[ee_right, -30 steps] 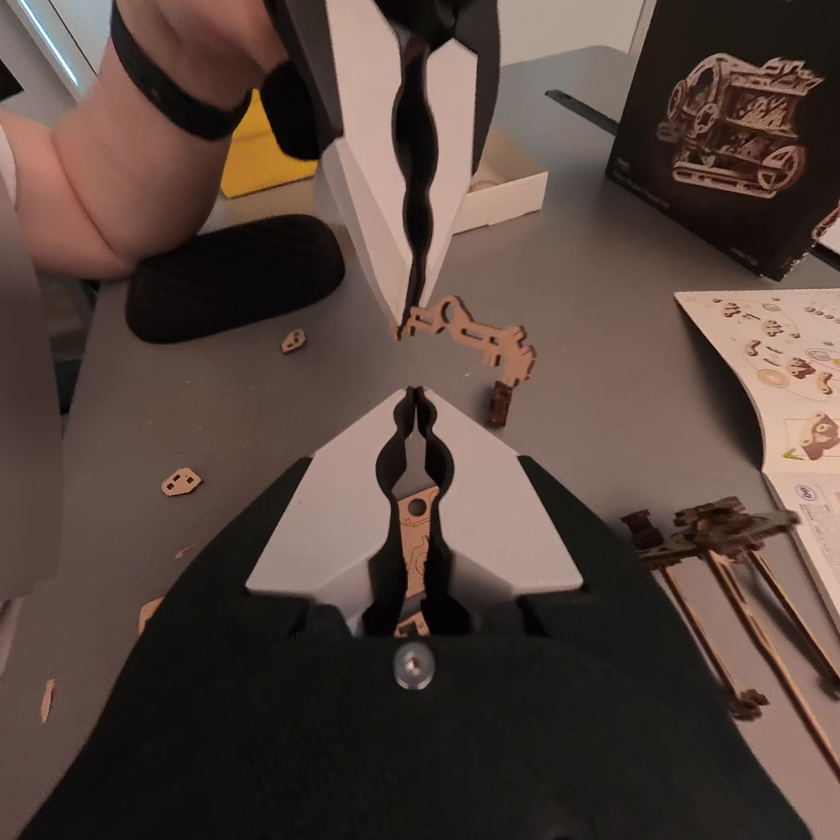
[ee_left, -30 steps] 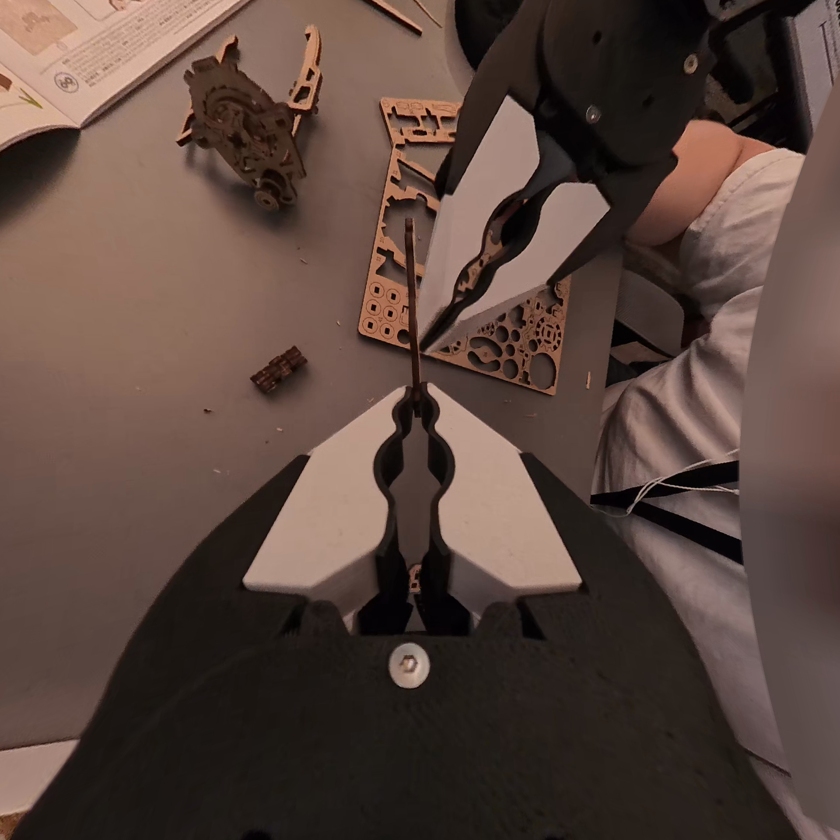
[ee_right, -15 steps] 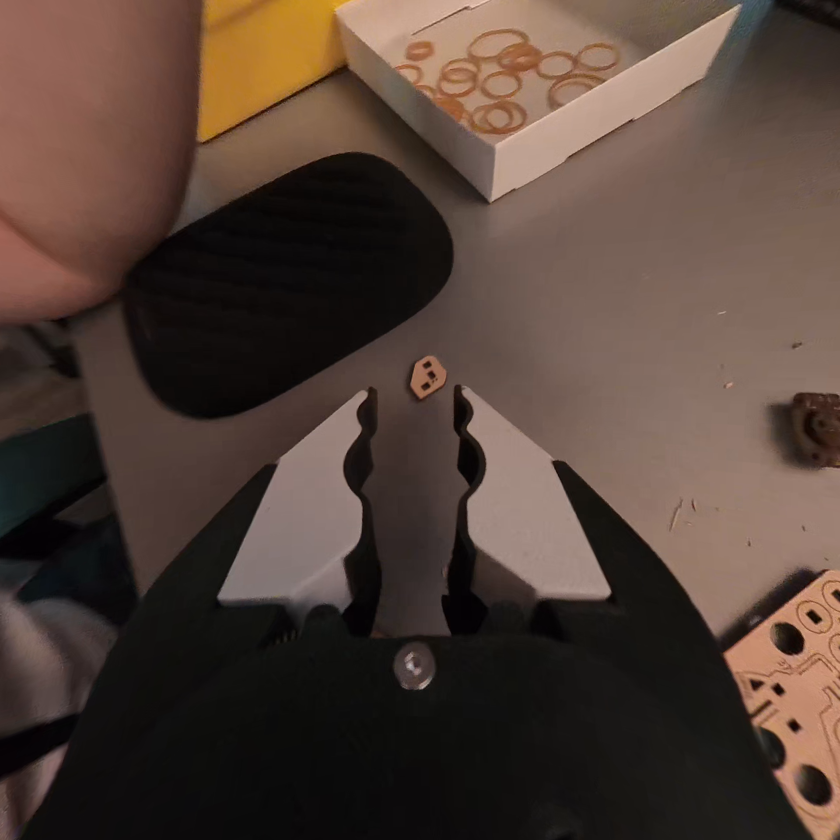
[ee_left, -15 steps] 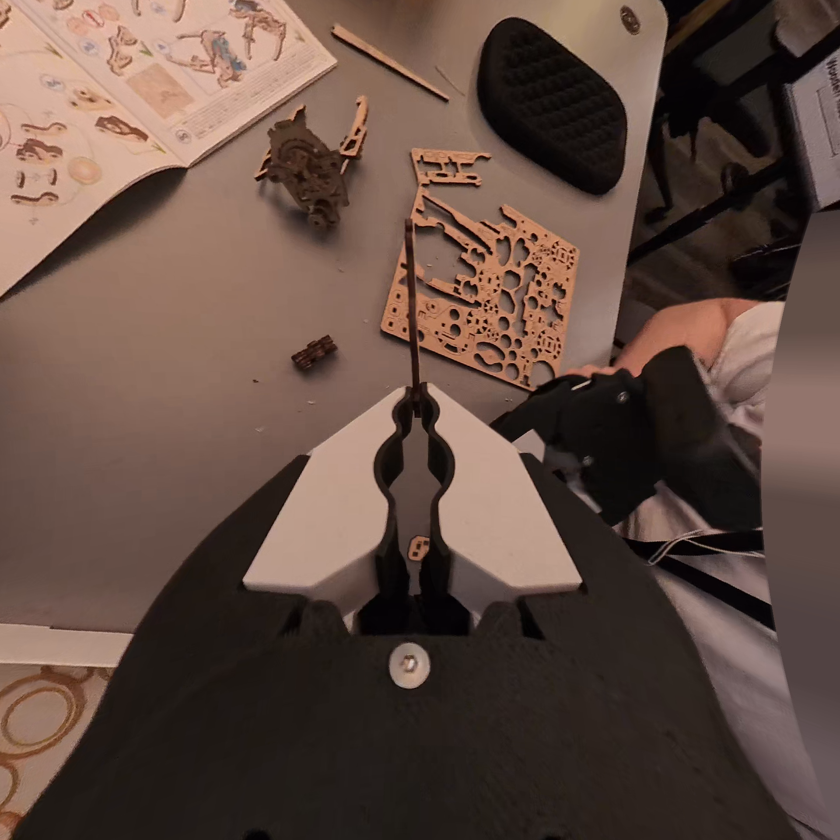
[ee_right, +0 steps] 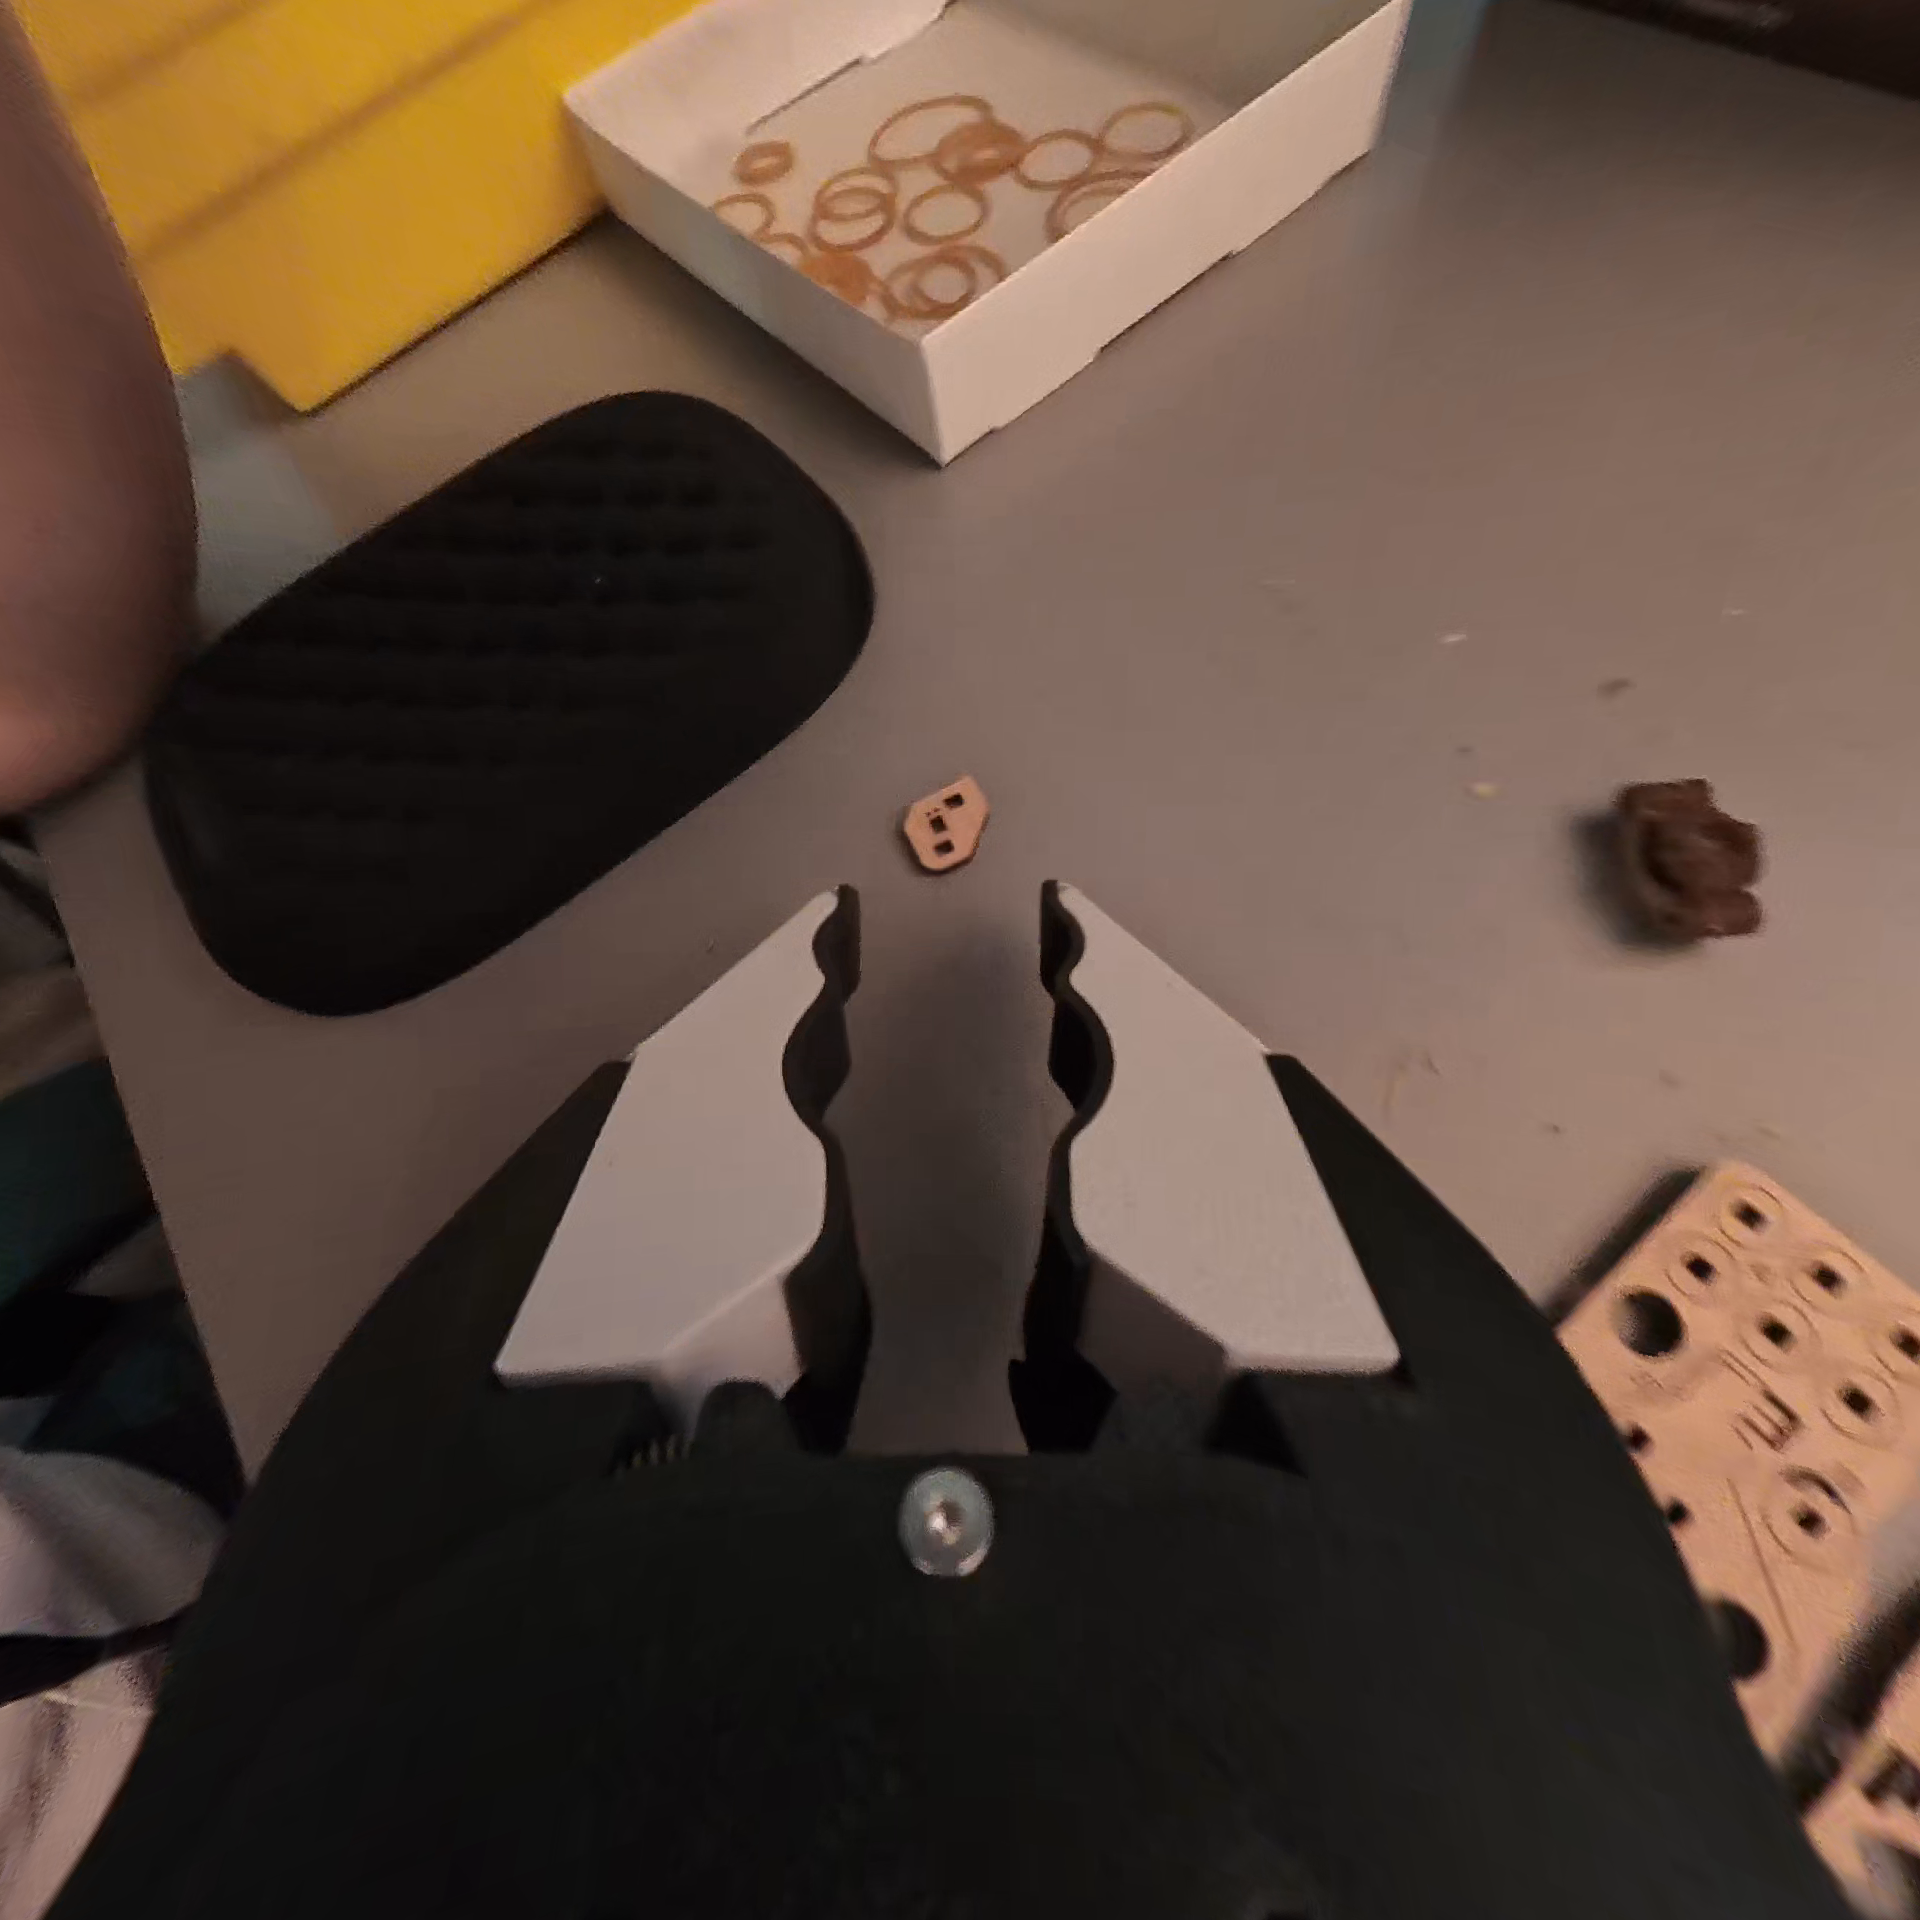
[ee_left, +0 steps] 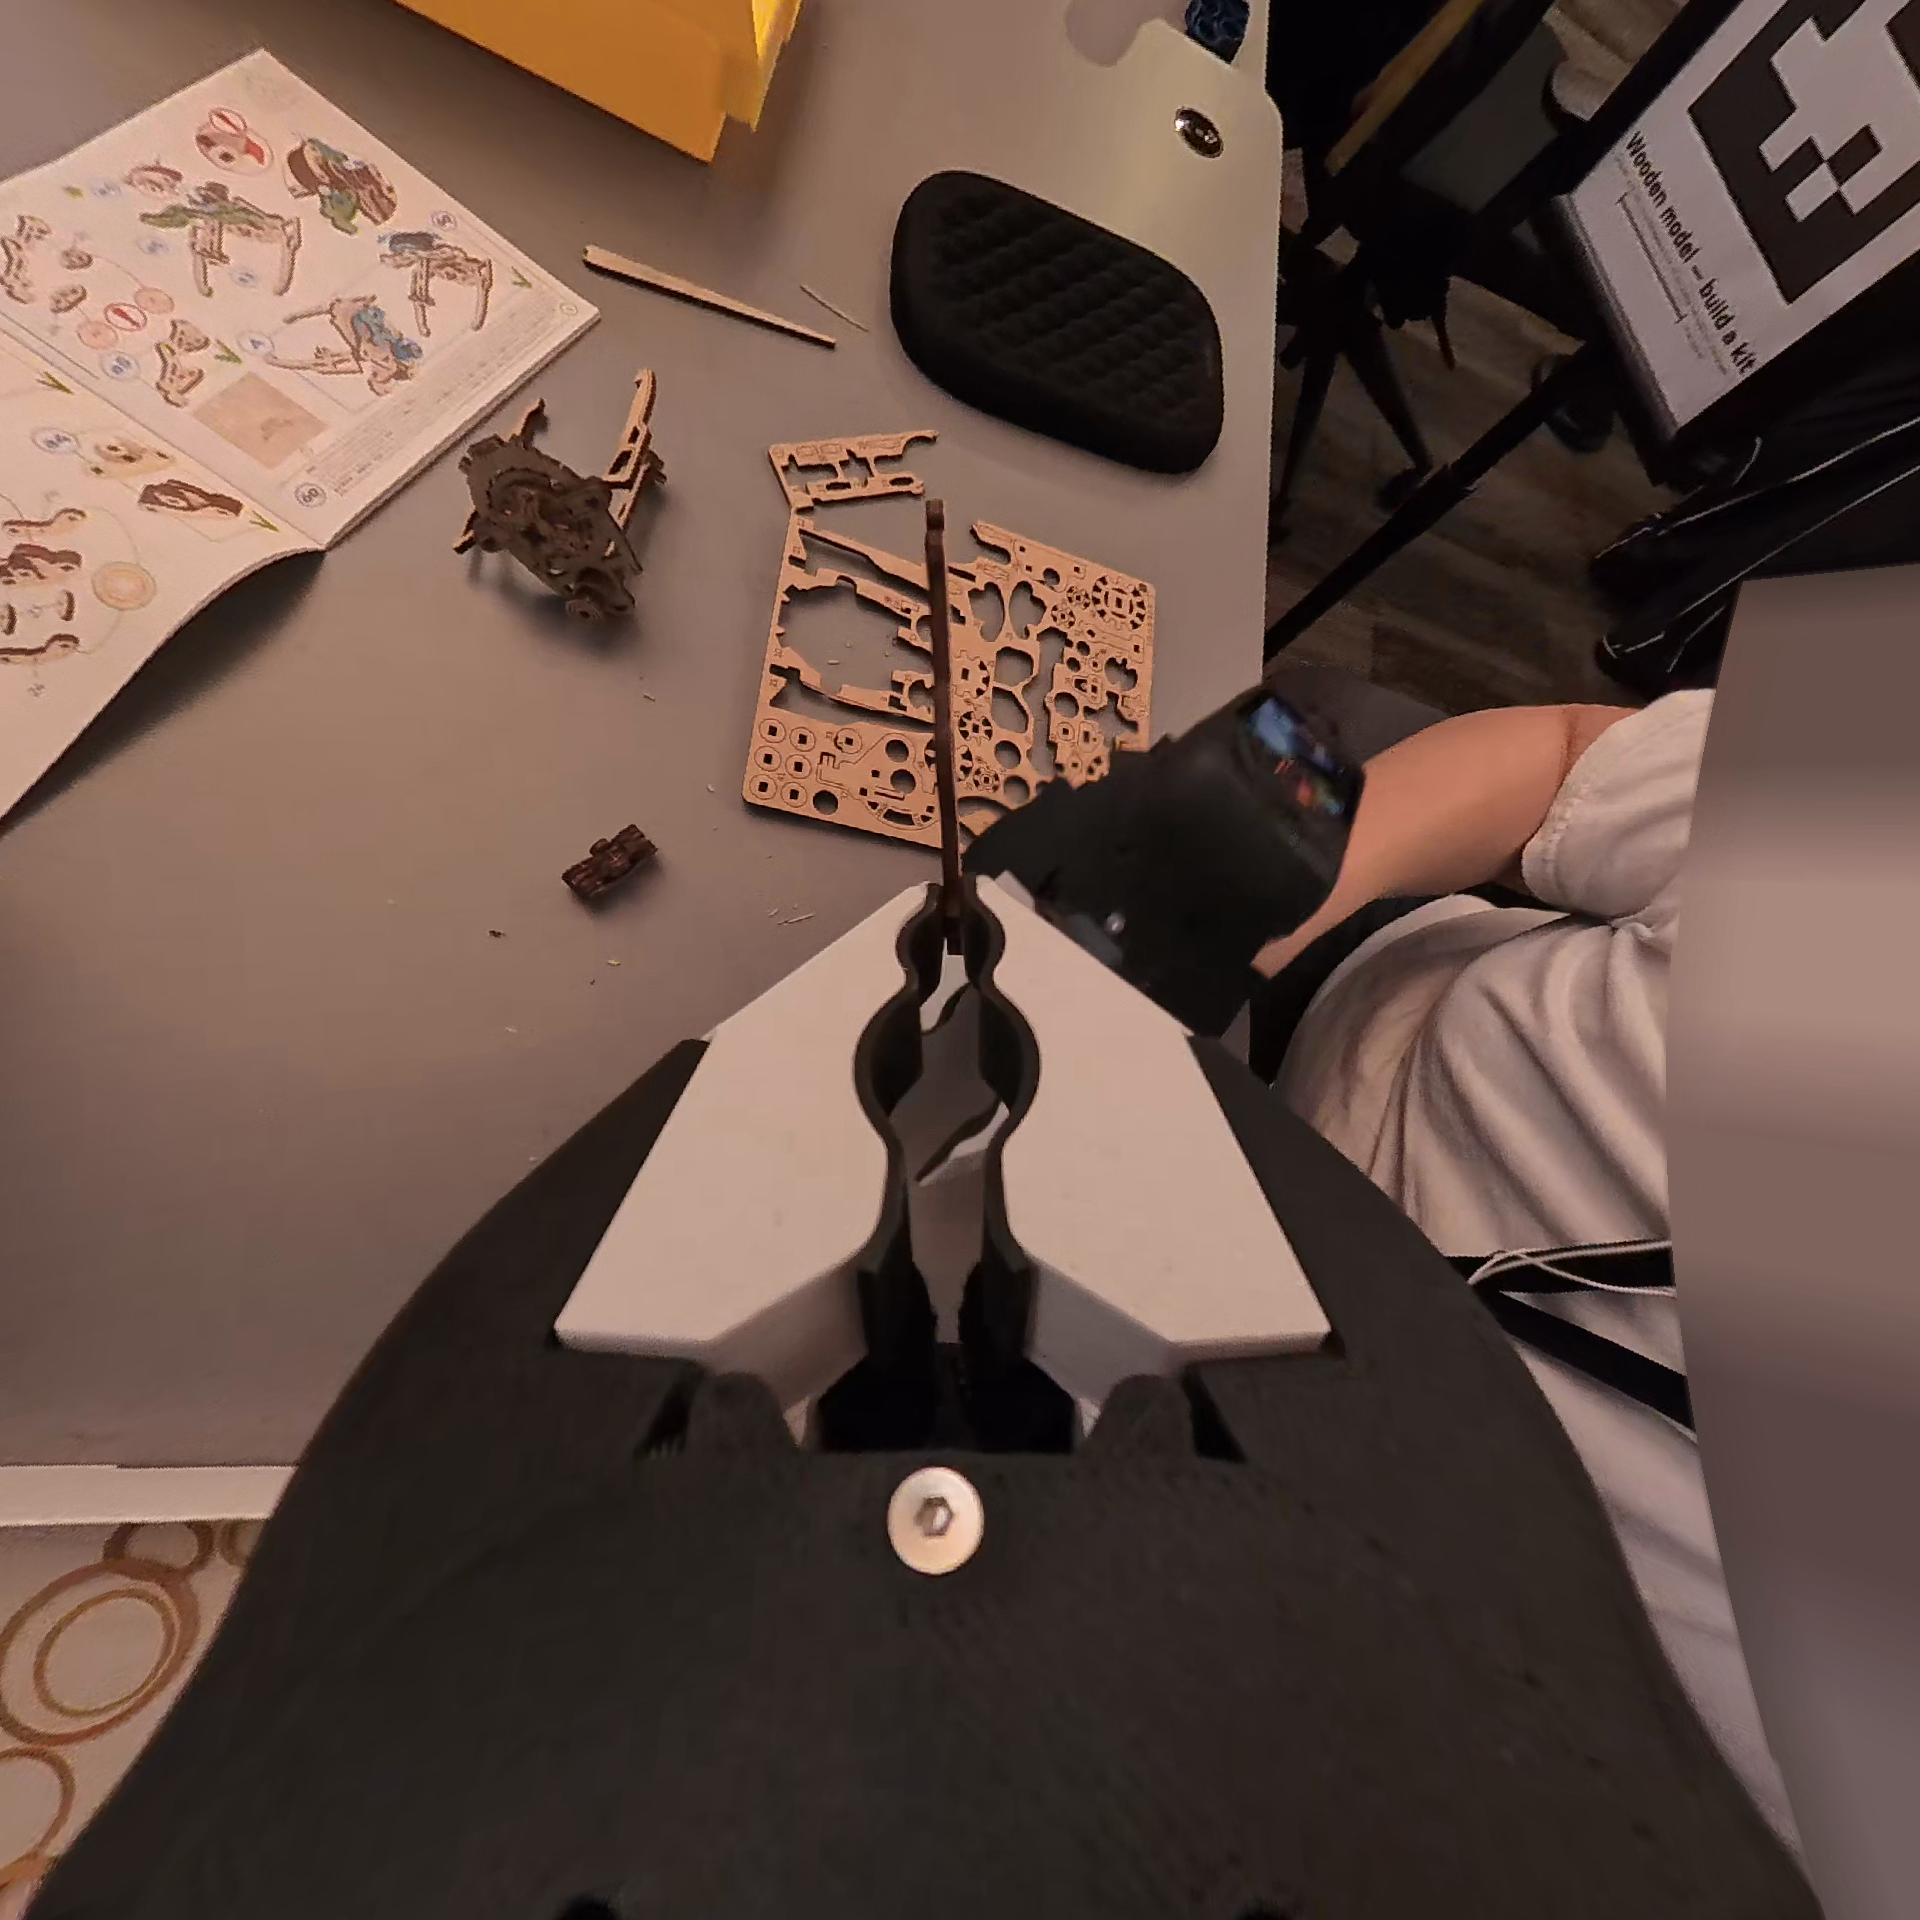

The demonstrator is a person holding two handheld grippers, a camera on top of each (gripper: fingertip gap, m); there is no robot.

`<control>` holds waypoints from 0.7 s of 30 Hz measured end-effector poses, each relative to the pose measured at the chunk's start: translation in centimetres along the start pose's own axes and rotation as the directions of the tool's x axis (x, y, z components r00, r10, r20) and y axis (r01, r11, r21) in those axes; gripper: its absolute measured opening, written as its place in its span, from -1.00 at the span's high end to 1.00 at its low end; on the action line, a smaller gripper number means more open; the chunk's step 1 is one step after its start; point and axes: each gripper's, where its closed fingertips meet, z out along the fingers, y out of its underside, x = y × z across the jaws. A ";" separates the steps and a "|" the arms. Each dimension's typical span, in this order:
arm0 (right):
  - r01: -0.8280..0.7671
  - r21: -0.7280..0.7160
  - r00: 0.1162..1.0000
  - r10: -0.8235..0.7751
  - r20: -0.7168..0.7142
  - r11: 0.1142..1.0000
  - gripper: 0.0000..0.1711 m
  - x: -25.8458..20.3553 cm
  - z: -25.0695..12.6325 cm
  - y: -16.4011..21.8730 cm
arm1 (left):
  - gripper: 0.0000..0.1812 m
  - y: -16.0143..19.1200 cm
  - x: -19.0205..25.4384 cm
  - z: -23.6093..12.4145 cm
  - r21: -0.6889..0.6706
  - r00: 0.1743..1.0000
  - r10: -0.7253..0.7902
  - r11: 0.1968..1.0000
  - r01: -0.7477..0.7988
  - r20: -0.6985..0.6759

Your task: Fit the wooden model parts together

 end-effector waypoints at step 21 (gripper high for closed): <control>0.297 -0.036 0.937 -0.284 0.201 0.954 0.65 -2.0 2.8 -0.6 | 0.99 0.3 -0.9 -0.7 0.004 0.999 -0.036 0.999 0.036 0.002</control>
